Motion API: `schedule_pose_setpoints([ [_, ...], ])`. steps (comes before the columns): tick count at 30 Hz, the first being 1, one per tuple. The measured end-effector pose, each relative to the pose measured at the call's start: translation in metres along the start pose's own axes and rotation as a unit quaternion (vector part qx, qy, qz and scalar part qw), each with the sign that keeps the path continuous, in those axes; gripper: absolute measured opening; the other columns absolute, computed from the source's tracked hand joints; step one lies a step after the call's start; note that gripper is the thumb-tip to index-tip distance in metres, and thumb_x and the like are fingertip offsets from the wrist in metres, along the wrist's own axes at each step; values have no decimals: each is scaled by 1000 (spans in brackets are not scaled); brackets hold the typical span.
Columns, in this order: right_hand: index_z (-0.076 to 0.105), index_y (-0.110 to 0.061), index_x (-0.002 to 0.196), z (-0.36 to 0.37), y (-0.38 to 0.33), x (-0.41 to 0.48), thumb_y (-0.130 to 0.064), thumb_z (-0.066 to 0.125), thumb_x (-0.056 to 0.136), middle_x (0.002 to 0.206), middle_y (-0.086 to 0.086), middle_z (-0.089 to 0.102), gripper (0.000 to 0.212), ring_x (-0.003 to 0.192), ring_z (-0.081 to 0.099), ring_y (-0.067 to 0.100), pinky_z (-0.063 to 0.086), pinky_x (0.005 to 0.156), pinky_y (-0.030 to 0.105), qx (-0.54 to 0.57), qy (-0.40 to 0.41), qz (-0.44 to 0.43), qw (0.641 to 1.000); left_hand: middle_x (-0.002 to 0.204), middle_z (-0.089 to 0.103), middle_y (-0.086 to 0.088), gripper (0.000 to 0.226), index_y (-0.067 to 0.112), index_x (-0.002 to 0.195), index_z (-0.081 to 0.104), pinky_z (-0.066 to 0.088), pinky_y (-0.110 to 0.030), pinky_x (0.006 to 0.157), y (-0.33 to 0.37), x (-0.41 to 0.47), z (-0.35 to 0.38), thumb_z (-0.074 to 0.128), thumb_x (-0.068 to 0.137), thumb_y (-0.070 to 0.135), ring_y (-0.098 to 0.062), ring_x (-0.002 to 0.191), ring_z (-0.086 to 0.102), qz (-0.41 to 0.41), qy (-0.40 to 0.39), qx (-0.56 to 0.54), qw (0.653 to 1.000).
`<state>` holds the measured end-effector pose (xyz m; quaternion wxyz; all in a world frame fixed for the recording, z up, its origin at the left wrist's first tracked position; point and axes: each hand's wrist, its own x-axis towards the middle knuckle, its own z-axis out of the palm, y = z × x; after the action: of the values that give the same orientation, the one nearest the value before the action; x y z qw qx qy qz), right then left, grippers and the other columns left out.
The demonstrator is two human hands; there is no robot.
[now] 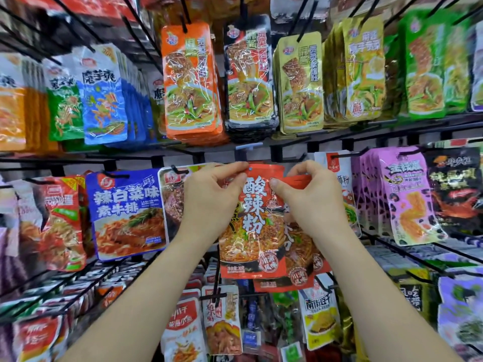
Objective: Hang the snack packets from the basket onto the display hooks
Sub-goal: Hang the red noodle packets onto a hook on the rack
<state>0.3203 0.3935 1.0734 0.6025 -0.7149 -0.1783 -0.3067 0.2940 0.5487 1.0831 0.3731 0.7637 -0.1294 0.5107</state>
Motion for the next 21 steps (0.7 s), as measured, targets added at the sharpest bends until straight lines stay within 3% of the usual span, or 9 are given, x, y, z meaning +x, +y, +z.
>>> schedule_pose_setpoints([
  [4, 58, -14, 83, -2, -3, -2, -28, 77, 82, 69, -2, 58, 24, 48, 65, 25, 57, 50, 48, -4, -12, 13, 1000, 89, 63, 18, 22, 20, 109, 73, 48, -13, 79, 0, 3, -1, 69, 87, 17, 4, 87, 60, 23, -14, 33, 999],
  [8, 57, -18, 80, -1, -3, -5, -31, 75, 83, 73, -2, 61, 23, 53, 66, 22, 58, 51, 44, -34, -14, 5, 999, 83, 59, 16, 24, 21, 112, 72, 42, -10, 71, -3, 4, -1, 68, 88, 21, 3, 77, 55, 19, -46, 81, 995],
  [11, 56, -21, 86, -3, 0, -8, -26, 71, 87, 81, -1, 61, 16, 57, 67, 19, 59, 53, 42, -24, -35, 11, 999, 94, 59, 8, 28, 23, 116, 70, 46, -22, 80, -1, 6, -3, 69, 88, 24, -6, 86, 54, -2, -75, 109, 991],
  [14, 52, -26, 103, -13, 3, -9, -20, 66, 91, 81, -1, 63, 20, 67, 62, 23, 54, 64, 41, -153, -21, -73, 985, 102, 53, 6, 36, 26, 122, 66, 42, -26, 85, 1, 13, -9, 71, 86, 22, -14, 92, 52, -11, -117, 142, 983],
  [16, 53, -23, 111, -23, 2, -11, -15, 63, 91, 75, 1, 61, 23, 67, 56, 27, 46, 63, 37, -240, 29, -148, 959, 110, 50, 4, 43, 27, 129, 60, 40, -27, 91, -1, 17, -10, 68, 88, 15, -17, 103, 50, -11, -156, 179, 971],
  [19, 63, -16, 101, -35, 3, -13, -12, 66, 89, 77, 6, 68, 12, 71, 62, 33, 48, 64, 38, -238, 113, -235, 936, 128, 46, -3, 63, 26, 144, 43, 37, -32, 100, -9, 20, -5, 62, 89, 5, -24, 120, 45, -2, -215, 261, 941],
  [21, 67, -15, 94, -36, 4, -16, -12, 68, 88, 77, 0, 69, 7, 71, 66, 27, 54, 66, 43, -188, 124, -248, 942, 133, 42, -8, 72, 23, 149, 31, 38, -35, 98, -11, 21, 2, 58, 86, 0, -29, 123, 44, 23, -239, 329, 913],
])
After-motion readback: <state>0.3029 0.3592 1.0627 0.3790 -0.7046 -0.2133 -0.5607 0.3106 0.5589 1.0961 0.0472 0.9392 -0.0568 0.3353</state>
